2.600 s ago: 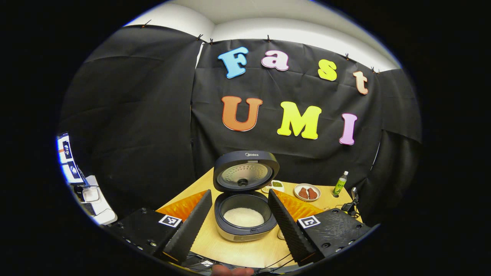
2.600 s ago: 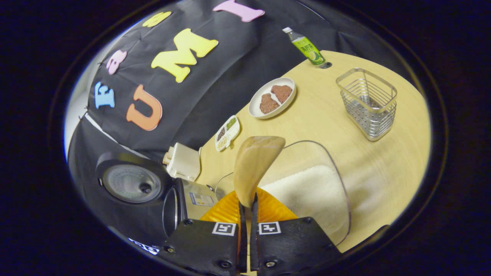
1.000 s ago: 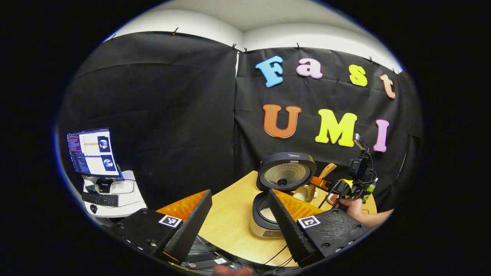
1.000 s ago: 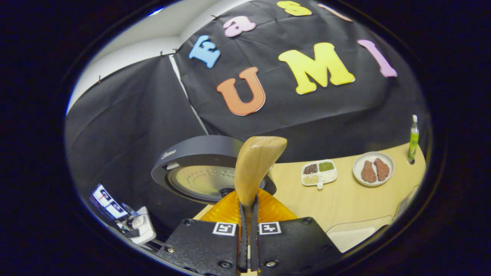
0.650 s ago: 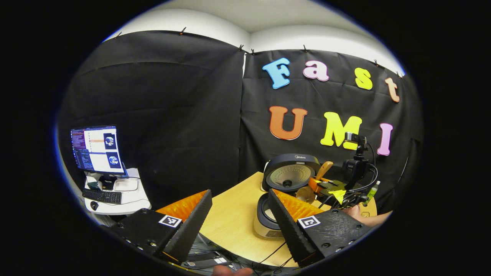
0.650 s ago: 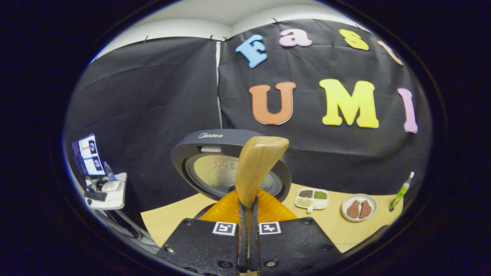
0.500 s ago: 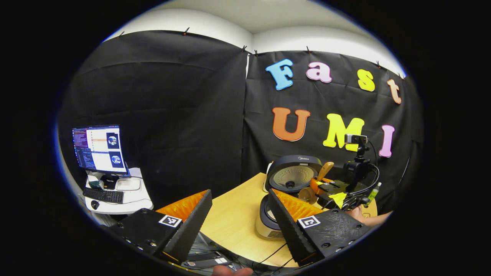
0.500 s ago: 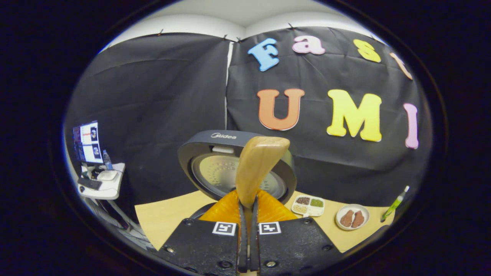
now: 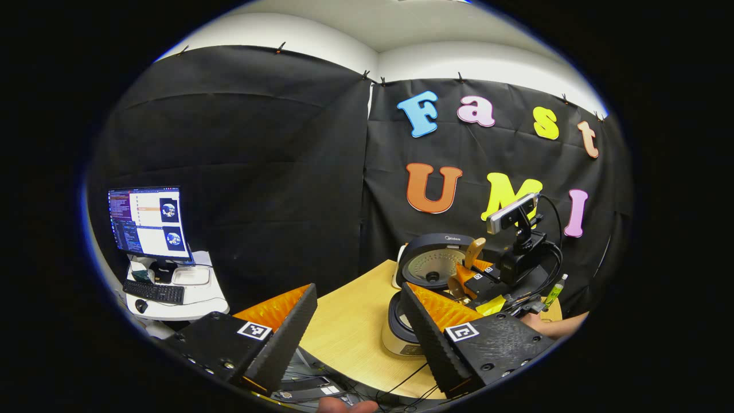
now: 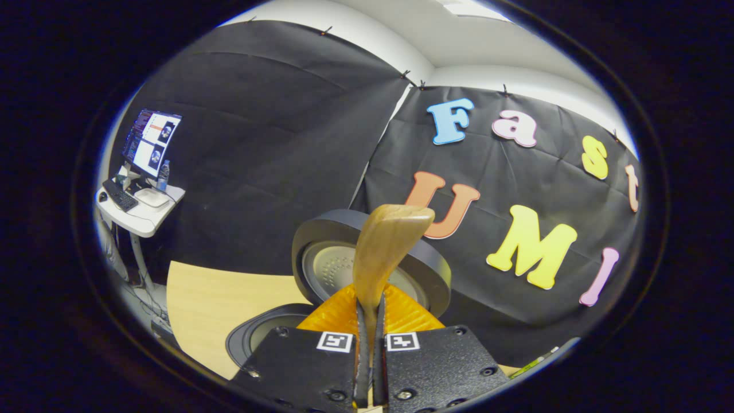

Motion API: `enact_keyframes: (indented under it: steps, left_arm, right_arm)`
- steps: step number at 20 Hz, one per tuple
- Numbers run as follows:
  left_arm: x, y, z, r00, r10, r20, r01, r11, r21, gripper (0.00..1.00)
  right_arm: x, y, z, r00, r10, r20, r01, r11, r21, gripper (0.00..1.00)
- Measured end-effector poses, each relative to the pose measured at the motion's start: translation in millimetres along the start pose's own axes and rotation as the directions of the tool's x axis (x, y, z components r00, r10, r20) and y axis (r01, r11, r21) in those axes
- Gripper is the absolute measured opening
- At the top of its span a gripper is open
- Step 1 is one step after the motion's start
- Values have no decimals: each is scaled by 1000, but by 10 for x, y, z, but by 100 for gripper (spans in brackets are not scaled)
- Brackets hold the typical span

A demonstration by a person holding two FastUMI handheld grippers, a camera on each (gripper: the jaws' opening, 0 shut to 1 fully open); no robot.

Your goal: Close the left gripper, press the button to open the rice cooker; take a wooden spoon from the chopstick holder with the right hand, scoop a spoonful of rice and pour it into the rice cooker, then put the wooden spoon back into the chopstick holder.

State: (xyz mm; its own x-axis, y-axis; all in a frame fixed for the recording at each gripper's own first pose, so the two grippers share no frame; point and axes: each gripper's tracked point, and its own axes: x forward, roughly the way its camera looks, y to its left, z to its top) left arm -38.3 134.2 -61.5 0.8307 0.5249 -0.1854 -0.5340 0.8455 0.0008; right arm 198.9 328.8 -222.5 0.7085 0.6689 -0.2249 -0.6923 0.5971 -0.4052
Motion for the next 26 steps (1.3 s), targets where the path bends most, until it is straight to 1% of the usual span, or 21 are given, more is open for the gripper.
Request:
enact_keyframes:
  steps: [3, 7, 10, 12, 13, 15, 16, 18, 21, 22, 23, 26]
  left_arm:
    - [-2, -20, -5, 1000, -11, 1, 11, 1000, -1, 95]
    - [19, -110, 44, 999, -45, 10, 44, 999, 4, 95]
    - [55, -215, 68, 997, -81, 12, 81, 997, 15, 95]
    - [104, -301, 97, 994, -110, 15, 109, 994, 28, 95]
    - [134, -346, 107, 992, -123, 17, 123, 992, 35, 95]
    - [177, -447, 140, 988, -155, 21, 154, 987, 36, 95]
    - [199, -519, 160, 984, -174, 24, 173, 984, 34, 95]
    - [254, -682, 195, 975, -220, 32, 219, 975, 36, 95]
    - [311, -965, 231, 953, -300, 45, 298, 954, 44, 95]
    - [302, -1029, 241, 944, -326, 50, 324, 945, 50, 95]
    - [306, -1131, 265, 936, -349, 55, 346, 937, 54, 95]
    - [375, -1455, 345, 906, -416, 79, 412, 909, 57, 95]
  right_arm:
    - [-42, -40, 50, 1000, 1, -1, -1, 999, 36, 8]
    - [-164, -186, 195, 1000, -2, 8, 1, 989, 147, 8]
    - [-310, -345, 342, 1000, -5, 22, 0, 971, 237, 8]
    - [-461, -489, 456, 999, -14, 38, 1, 950, 313, 8]
    - [-544, -572, 507, 999, -20, 44, 3, 934, 359, 7]
    - [-714, -749, 531, 999, -31, 32, 13, 891, 454, 8]
    - [-804, -860, 527, 999, -44, 22, 27, 863, 504, 8]
    - [-990, -1125, 509, 996, -85, 9, 65, 816, 574, 8]
    - [-1333, -1657, 371, 981, -190, -30, 169, 775, 609, 8]
    - [-1458, -1842, 288, 972, -229, -48, 209, 762, 613, 6]
    - [-1596, -2044, 190, 960, -270, -68, 253, 745, 617, 8]
    - [-2010, -2600, -239, 911, -385, -149, 388, 676, 626, 8]
